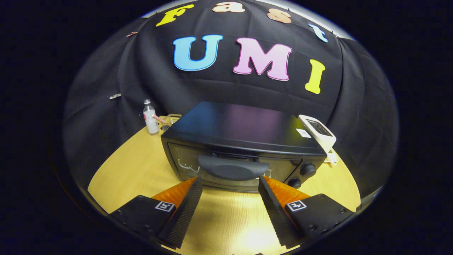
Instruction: Open the toaster oven, put the food inside, and close the toaster oven door.
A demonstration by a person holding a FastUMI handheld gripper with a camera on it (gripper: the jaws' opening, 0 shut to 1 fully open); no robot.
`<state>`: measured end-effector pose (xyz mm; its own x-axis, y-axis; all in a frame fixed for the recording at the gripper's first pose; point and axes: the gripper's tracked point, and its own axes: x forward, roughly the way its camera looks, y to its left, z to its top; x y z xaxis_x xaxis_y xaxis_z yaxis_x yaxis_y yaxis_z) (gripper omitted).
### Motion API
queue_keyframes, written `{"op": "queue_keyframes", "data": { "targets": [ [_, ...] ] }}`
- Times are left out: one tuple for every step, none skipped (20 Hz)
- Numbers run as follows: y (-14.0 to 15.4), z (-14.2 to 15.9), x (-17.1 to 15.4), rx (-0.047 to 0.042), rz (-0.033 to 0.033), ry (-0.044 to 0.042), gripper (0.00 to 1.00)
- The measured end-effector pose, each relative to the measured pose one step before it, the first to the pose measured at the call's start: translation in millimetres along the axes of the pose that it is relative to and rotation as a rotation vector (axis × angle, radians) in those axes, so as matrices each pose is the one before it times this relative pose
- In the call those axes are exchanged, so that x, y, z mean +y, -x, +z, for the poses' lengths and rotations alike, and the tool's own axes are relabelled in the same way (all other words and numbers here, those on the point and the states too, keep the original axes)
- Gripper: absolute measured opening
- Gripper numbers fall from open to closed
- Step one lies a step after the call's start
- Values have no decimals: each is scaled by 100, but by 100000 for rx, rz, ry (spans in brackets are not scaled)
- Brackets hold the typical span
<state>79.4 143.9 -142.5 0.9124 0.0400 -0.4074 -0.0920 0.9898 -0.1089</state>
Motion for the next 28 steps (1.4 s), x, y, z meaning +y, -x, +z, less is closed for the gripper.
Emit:
{"op": "queue_keyframes", "data": {
  "targets": [
    [408, 758, 126, -2469, 610, -884, 98],
    [599, 612, -16, -2069, 281, -799, 98],
    [423, 735, -54, -1919, 129, -806, 98],
    [478, 640, -79, -1941, 125, -620, 98],
    [501, 711, -49, -1656, 40, -578, 98],
    [432, 733, -242, -1444, -194, -606, 98],
    [495, 871, -316, -1834, -447, -596, 98],
    [610, 1003, -334, -1933, -294, -787, 98],
    [557, 941, -352, -1771, -240, -1012, 98],
    [648, 813, -577, -1941, -473, -934, 98],
    [838, 912, -693, -2075, -981, -1011, 98],
    [831, 855, -705, -2172, -735, -1063, 98],
    [657, 666, -596, -1735, -353, -853, 98],
    [592, 481, -648, -1272, -452, -305, 98],
    [846, 426, -825, -1239, -717, 382, 98],
    [838, 382, -1045, -775, -1439, 108, 98],
    [718, 367, -1050, -288, -1901, -977, 98],
    [1035, 55, -832, 83, -1307, -2133, 98],
    [759, -38, -628, 889, -1095, -2798, 98],
    [897, -88, -646, 1042, -1357, -2691, 98],
    [794, 125, -794, 148, -1683, -1632, 98],
    [777, 142, -870, -80, -1848, -1144, 98],
    [651, 43, -669, -273, -1356, -223, 98],
    [497, 88, -566, -658, -1008, 633, 97],
    [363, -6, -593, -109, -1331, 691, 97],
    [260, -47, -460, -75, -1213, 255, 98],
    [16, 58, -377, -168, -858, -675, 97],
    [94, 18, -18, 2, -419, -1450, 98]
  ]
}}
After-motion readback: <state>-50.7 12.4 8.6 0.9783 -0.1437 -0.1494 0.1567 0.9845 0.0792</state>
